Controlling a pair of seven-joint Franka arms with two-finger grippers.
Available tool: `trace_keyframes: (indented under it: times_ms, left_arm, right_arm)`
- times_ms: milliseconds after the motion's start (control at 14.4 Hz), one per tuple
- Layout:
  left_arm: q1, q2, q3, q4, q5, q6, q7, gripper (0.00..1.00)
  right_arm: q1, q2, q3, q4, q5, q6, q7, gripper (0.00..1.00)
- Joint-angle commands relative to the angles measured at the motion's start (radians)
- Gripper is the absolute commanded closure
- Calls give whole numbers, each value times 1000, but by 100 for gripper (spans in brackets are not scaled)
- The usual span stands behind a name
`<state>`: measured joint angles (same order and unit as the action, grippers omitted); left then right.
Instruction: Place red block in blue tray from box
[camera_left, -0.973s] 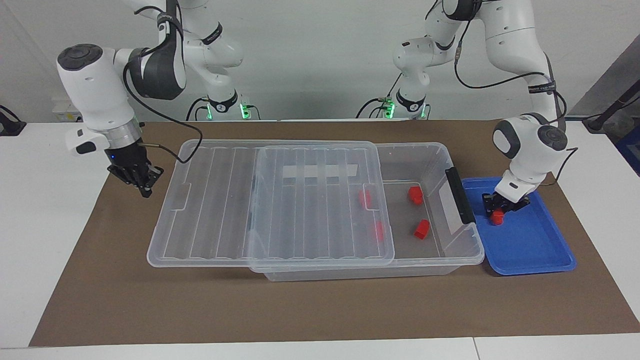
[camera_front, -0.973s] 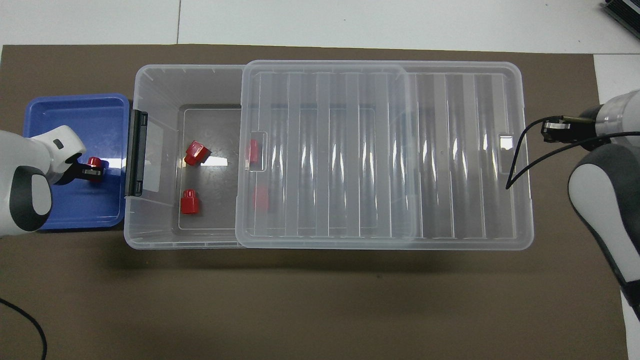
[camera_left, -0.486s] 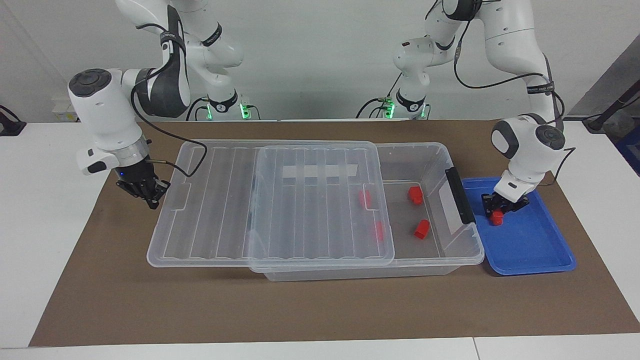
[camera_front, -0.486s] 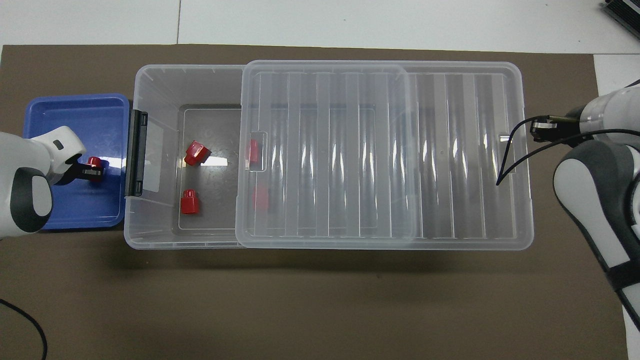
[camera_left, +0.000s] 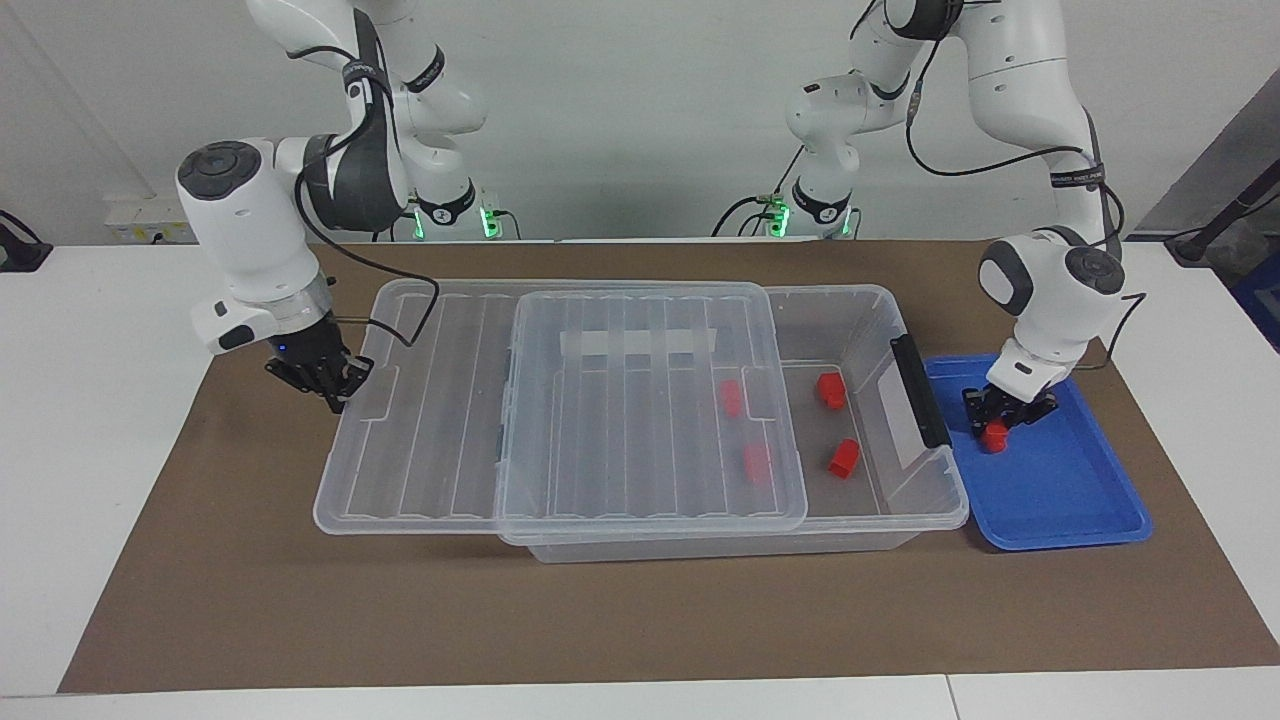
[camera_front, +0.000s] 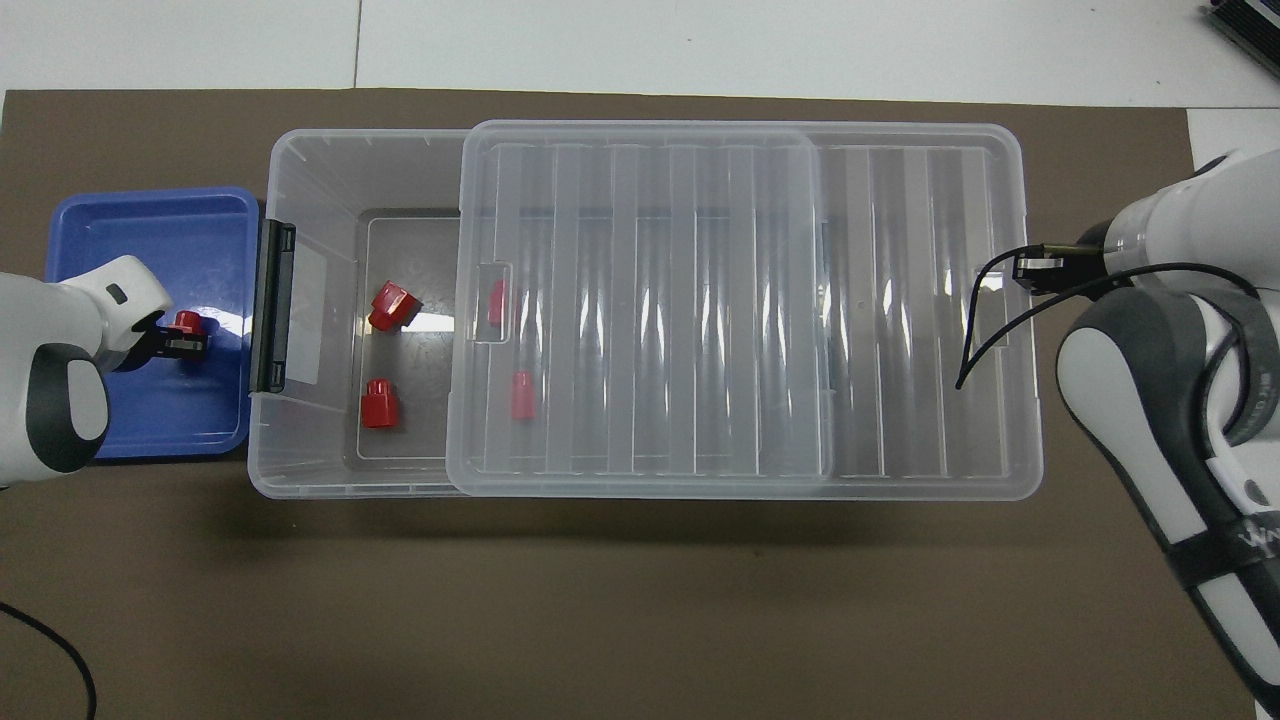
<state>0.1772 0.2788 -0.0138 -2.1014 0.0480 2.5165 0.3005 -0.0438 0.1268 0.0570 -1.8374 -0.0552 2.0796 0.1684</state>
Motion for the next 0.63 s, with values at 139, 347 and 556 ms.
trace_keyframes:
  times_ms: [139,347,556]
  left_arm:
    - [2,16,-5,-35,-16,45,5,41]
    - [4,14,-5,-28,-16,36,5,17]
    - [4,-16,-6,10,-16,-55,2,0]
  right_arm:
    - [48,-7,7,-2,20,-12,-33,100]
    - [88,-7,7,-3,20,-6,-27,100]
    - [127,-7,7,-3,61,-3,-18,100]
